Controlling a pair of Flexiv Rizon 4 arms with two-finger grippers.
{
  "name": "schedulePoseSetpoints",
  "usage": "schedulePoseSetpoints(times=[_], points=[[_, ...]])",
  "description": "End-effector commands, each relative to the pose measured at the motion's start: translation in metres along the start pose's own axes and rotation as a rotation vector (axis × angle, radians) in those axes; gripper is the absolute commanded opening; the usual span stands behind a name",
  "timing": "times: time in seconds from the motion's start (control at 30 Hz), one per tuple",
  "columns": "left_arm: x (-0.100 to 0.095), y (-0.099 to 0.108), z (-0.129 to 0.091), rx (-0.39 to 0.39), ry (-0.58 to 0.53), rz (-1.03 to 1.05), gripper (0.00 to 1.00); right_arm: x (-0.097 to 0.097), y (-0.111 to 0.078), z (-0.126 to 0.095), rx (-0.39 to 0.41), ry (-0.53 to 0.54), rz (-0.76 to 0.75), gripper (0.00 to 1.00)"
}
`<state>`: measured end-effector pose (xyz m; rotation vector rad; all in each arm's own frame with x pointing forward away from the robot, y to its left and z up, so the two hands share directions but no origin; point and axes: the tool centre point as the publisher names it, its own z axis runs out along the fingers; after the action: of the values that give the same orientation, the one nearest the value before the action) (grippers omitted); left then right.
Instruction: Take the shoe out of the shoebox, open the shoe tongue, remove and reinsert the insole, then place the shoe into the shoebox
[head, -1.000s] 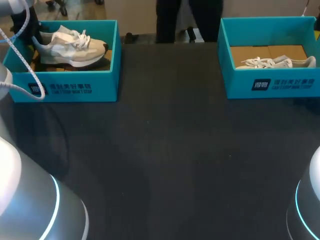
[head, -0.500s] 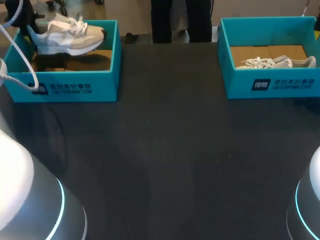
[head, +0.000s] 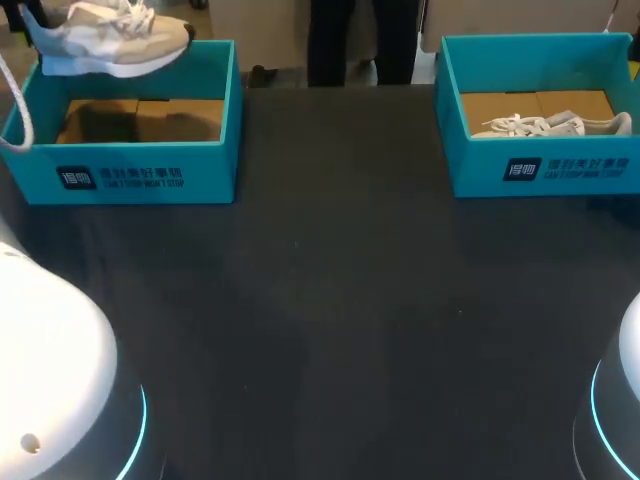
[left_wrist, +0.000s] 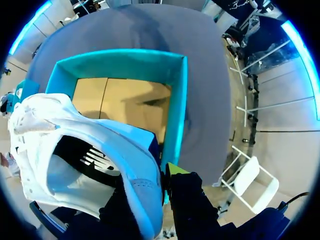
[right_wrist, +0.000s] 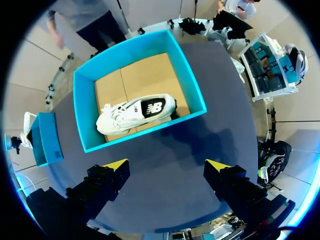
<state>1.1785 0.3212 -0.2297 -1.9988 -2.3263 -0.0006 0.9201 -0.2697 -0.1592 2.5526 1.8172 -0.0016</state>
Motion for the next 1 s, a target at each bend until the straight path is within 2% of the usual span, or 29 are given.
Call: schedulePoseSetpoints(times=[0.03, 0.1, 0.53, 0.67, 0.7, 0.77, 0.8, 0.87, 1.0], points=[[0.007, -0.056, -0.033, -0.158, -0.012, -0.008, 0.00, 0.000, 0.000, 0.000, -0.001, 0.000, 0.001, 1.00], [0.009, -0.065, -0.040, -0.154, -0.035, 0.014, 0.00, 0.000, 0.000, 0.000, -0.001, 0.000, 0.001, 1.00], [0.009, -0.065, -0.040, -0.154, -0.035, 0.014, 0.00, 0.000, 0.000, 0.000, -0.001, 0.000, 0.001, 1.00], [-0.004, -0.114, -0.054, -0.235, 0.025, -0.025, 0.00, 0.000, 0.000, 0.000, -0.001, 0.000, 0.001, 1.00], [-0.009, -0.124, -0.055, -0.285, 0.061, -0.042, 0.00, 0.000, 0.000, 0.000, -0.001, 0.000, 0.001, 1.00], [-0.018, -0.145, -0.061, -0.288, 0.060, -0.045, 0.00, 0.000, 0.000, 0.000, -0.001, 0.000, 0.001, 1.00], [-0.022, -0.156, -0.062, -0.316, 0.082, -0.054, 0.00, 0.000, 0.000, 0.000, -0.001, 0.000, 0.001, 1.00], [-0.032, -0.181, -0.067, -0.333, 0.077, -0.045, 0.00, 0.000, 0.000, 0.000, -0.001, 0.000, 0.001, 1.00], [-0.050, -0.218, -0.072, -0.390, 0.037, -0.016, 0.00, 0.000, 0.000, 0.000, -0.001, 0.000, 0.001, 1.00]])
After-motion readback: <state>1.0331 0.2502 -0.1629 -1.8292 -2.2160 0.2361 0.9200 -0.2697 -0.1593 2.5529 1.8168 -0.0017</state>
